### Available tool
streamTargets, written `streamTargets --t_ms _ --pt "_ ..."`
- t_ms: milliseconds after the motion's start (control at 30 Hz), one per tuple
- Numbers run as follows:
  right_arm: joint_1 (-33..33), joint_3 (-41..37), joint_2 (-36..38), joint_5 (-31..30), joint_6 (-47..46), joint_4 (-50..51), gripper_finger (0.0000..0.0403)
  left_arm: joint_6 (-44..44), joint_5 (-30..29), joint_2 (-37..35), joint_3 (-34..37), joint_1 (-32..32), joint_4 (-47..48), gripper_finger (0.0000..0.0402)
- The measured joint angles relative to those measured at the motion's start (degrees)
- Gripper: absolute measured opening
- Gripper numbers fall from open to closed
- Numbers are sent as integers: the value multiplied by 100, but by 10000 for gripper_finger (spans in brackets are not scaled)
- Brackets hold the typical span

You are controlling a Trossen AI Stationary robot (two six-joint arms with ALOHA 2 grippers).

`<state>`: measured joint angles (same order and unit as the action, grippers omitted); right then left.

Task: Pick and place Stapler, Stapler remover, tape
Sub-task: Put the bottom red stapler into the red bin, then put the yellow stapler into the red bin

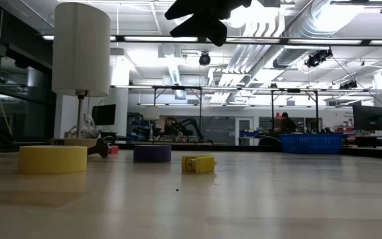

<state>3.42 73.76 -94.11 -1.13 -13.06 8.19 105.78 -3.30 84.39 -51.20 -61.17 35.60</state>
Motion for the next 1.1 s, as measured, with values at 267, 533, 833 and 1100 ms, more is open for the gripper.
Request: streamTargets --t_ms 267,533,833,1100 --pt "0 0 0 5 -2 497 199 -105 130 106 0 0 8 78" --pt "0 0 0 168 193 988 199 -353 200 106 0 0 -93 100" --pt "2 0 0 605 954 1115 199 -356 316 104 0 2 -163 203" --pt "6 -14 0 605 2111 1394 199 -352 391 -89 -142 4 -99 225"
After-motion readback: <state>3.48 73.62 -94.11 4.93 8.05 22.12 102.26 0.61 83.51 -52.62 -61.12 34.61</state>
